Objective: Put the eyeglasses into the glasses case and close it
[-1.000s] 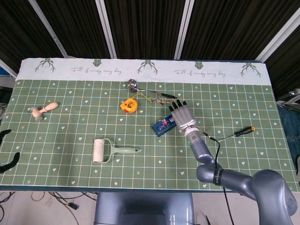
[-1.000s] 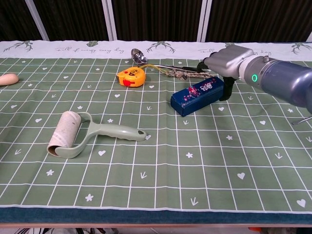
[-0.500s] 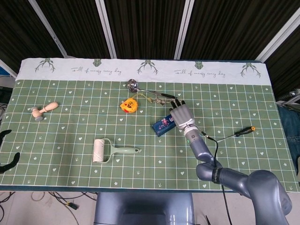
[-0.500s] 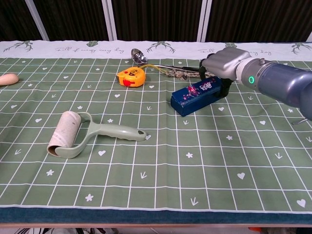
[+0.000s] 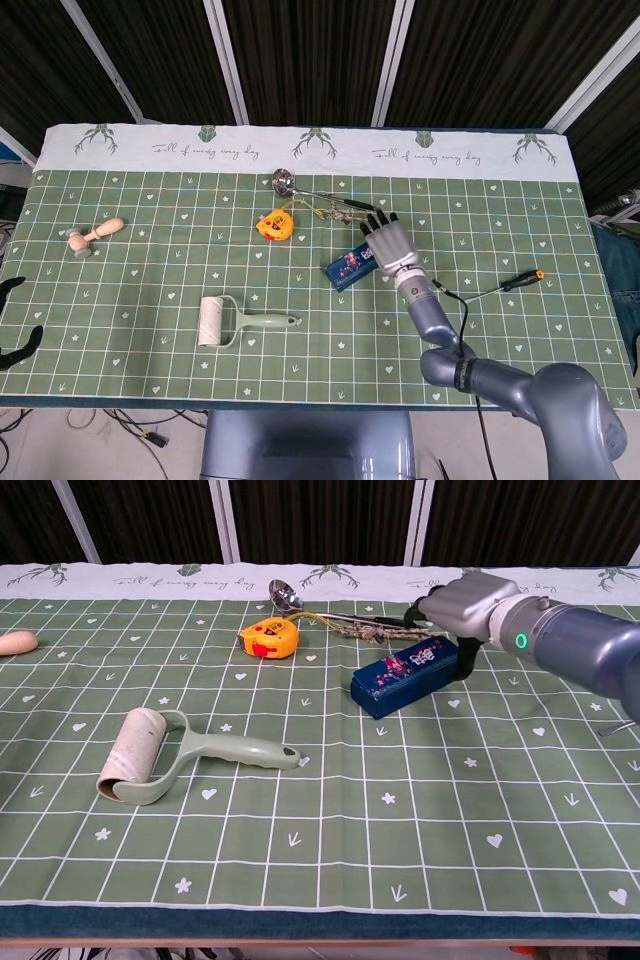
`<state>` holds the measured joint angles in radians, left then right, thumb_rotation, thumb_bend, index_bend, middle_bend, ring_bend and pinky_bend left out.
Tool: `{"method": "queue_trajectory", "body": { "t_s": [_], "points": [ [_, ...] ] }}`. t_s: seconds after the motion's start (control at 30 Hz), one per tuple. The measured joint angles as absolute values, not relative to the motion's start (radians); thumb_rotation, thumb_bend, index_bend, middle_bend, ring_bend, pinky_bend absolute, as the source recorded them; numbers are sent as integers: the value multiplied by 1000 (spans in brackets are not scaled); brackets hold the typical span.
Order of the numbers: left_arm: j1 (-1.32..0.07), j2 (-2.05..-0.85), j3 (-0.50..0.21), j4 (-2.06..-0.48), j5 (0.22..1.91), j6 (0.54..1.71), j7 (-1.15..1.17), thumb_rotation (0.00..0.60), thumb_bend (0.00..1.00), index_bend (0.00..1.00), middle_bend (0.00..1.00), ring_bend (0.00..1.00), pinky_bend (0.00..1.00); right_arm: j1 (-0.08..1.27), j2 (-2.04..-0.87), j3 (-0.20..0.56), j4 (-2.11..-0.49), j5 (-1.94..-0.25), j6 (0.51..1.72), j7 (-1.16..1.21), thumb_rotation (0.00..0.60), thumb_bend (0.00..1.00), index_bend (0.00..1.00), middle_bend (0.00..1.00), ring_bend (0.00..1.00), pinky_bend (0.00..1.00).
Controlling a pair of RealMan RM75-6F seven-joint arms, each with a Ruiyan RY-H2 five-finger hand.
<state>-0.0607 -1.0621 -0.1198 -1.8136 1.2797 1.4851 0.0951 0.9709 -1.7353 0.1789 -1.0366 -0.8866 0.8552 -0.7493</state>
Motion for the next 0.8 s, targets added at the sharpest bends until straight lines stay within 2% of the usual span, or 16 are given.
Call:
{"method": "queue_trajectory", "body": {
  "t_s": [0.13, 0.33, 0.53, 0.8],
  "points": [
    [-61, -1062, -119, -1814, 1279, 1485, 100, 600, 311, 188, 0, 0, 0, 959, -1712, 184, -1080, -880, 888, -763, 600, 245, 1, 134, 108, 225],
    [-60, -1063, -119, -1816, 1281, 1488, 100, 600, 310, 189, 0, 0, 0, 932, -1665, 211, -1178, -849, 906, -729, 600, 278, 8, 150, 130, 225],
    [-60, -1064, -118, -1814, 1280, 1487, 100, 600, 311, 188, 0, 0, 0, 884, -1595, 199, -1294, -838, 932, -710, 600, 282, 122, 146, 124, 224],
    [-60, -1064, -119, -1816, 1280, 1490, 101, 600, 311, 188, 0, 0, 0, 867, -1611, 174, -1282, -863, 941, -681, 600, 285, 185, 146, 124, 224]
  ]
}}
